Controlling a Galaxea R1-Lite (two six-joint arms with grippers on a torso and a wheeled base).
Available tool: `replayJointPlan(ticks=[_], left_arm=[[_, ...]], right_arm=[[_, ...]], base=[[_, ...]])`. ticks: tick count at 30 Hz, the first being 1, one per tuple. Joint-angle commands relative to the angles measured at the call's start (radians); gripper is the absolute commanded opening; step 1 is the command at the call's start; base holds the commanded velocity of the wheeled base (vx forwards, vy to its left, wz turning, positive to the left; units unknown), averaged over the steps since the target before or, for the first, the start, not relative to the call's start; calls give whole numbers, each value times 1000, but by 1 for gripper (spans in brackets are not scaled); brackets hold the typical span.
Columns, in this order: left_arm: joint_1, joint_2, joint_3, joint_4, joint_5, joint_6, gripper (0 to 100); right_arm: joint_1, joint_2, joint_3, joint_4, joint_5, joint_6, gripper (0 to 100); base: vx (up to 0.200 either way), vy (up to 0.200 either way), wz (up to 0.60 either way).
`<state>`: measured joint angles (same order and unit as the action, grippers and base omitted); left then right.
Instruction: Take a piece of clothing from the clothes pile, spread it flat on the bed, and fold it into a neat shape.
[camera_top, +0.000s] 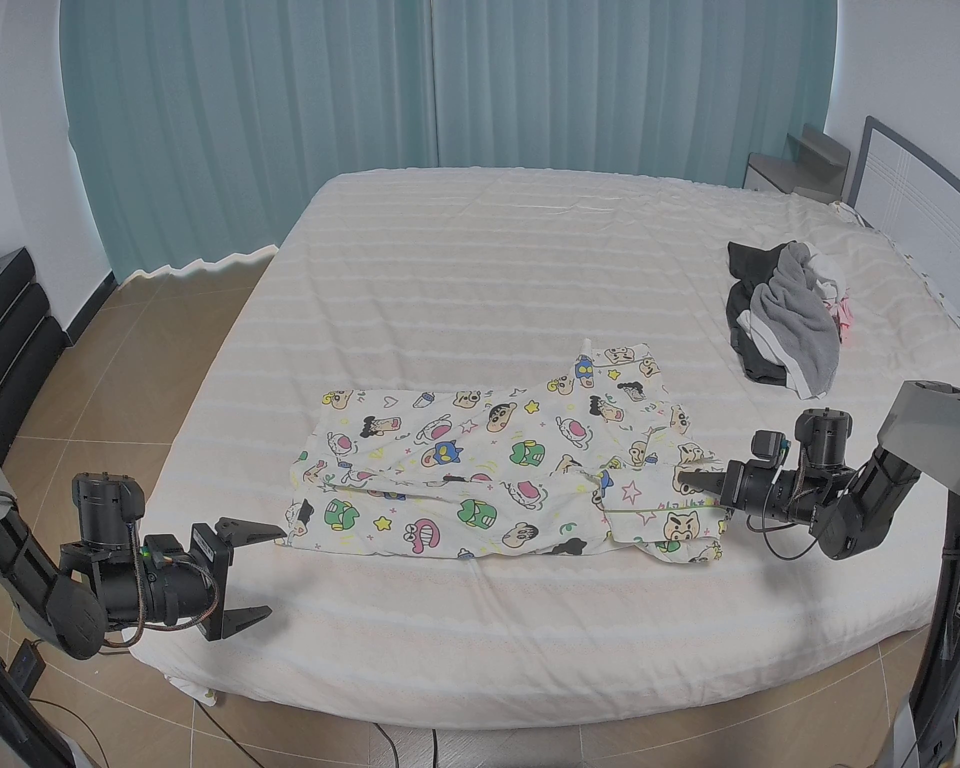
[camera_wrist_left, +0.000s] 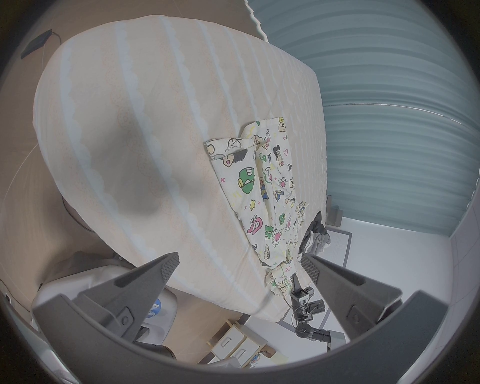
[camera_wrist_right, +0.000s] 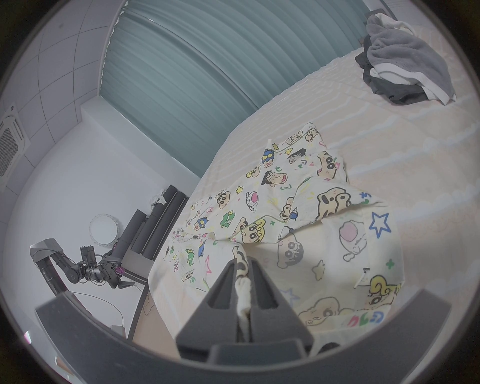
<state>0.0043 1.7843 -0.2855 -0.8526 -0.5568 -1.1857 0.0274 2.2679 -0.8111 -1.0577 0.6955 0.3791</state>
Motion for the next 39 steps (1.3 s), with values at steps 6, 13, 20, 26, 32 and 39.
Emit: replayJointPlan(ticks=[6,13,20,26,32,39], left_arm=[[0,1,0,0,0,0,100],[0,1,0,0,12,0,100],[-59,-2,-18,-62,141,-9,100],[-213,44,-149,-40,437,-11,100],[-256,89,-488,342,485,-11,100],[-276,271,-762,544,518,2,100]], right_arm=[[9,16,-34,58,-1,-6,0],[2,32,-45,62,-44,-6,100],[-24,-34,3,21,-113,20,100],[-24,-188,151,-88,-228,144,100],[34,-289,369,-298,-478,257,100],[46,-350,533,-473,-568,376,100]], base=[[0,0,0],[0,0,0],[0,0,0],[0,0,0],[0,0,0],[0,0,0]])
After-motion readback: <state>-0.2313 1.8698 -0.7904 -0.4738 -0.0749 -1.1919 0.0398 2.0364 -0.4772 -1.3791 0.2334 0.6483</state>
